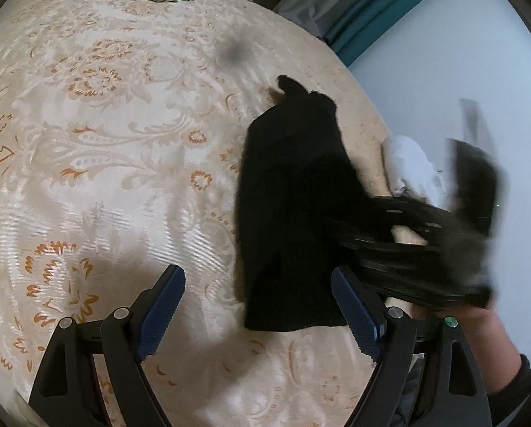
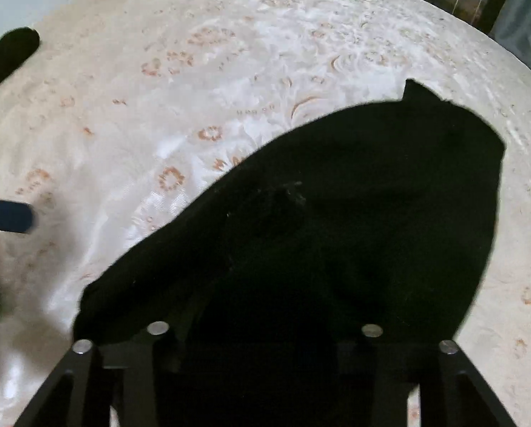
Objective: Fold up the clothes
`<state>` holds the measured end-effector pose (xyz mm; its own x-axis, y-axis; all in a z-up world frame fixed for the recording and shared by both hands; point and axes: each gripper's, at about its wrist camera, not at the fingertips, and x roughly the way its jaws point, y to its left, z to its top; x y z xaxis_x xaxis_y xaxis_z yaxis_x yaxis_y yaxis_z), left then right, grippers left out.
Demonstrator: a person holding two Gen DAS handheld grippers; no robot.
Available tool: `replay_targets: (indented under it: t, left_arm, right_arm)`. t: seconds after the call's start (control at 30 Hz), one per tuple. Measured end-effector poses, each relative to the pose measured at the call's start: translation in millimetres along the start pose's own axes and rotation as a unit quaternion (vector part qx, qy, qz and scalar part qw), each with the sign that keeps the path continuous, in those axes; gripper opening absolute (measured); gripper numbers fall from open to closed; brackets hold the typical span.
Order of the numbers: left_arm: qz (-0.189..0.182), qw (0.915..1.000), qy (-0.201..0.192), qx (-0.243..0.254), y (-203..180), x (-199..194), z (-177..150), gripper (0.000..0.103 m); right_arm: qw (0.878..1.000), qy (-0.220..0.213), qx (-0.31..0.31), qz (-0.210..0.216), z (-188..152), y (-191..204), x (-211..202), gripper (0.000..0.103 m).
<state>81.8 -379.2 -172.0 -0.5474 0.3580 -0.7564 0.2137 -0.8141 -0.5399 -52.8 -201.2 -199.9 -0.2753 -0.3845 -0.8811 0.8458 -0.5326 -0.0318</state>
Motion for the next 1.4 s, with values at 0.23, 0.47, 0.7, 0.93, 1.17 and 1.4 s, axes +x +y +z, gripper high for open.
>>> replay_targets:
  t: [0.23,0.47,0.7,0.93,1.17,1.4]
  left_arm:
    - [-0.03,0.9992,-0.025,0.0,-9.2,-5.0,-0.6,0.086]
    - [-0.057,0.9978,-0.035,0.001,-41.1,30.2,-4.1,0.086]
    - [0.023,0.9984,-0.047,0.02,-55.0,53.1,7.5,0.089]
    - [0.073,0.9969,-0.026,0.009,-29.3,67.6,19.4,0.089]
    - [0.072,0.9967,-0.015,0.033,-15.1,79.0,19.6,0.094]
    - [0.094,0.9938,-0.027,0.053,-20.6,70.4,19.6,0.098]
  right_arm:
    - [0.967,-0.089,0.22,0.09,-85.8,-30.0,-93.1,0.095]
    - [0.911,-0.104,0.373,0.145,-195.3,-9.1,-119.9,0.103]
    - [0.891,-0.141,0.378,0.209,-198.5,-5.2,-124.5,0.103]
    - [0.907,-0.124,0.27,0.299,-107.1,-34.0,-87.7,0.074]
    - [0.934,-0.018,0.251,0.255,-58.7,-96.9,10.1,0.0]
    - [0.93,-0.008,0.268,0.251,-66.7,-104.2,33.0,0.0]
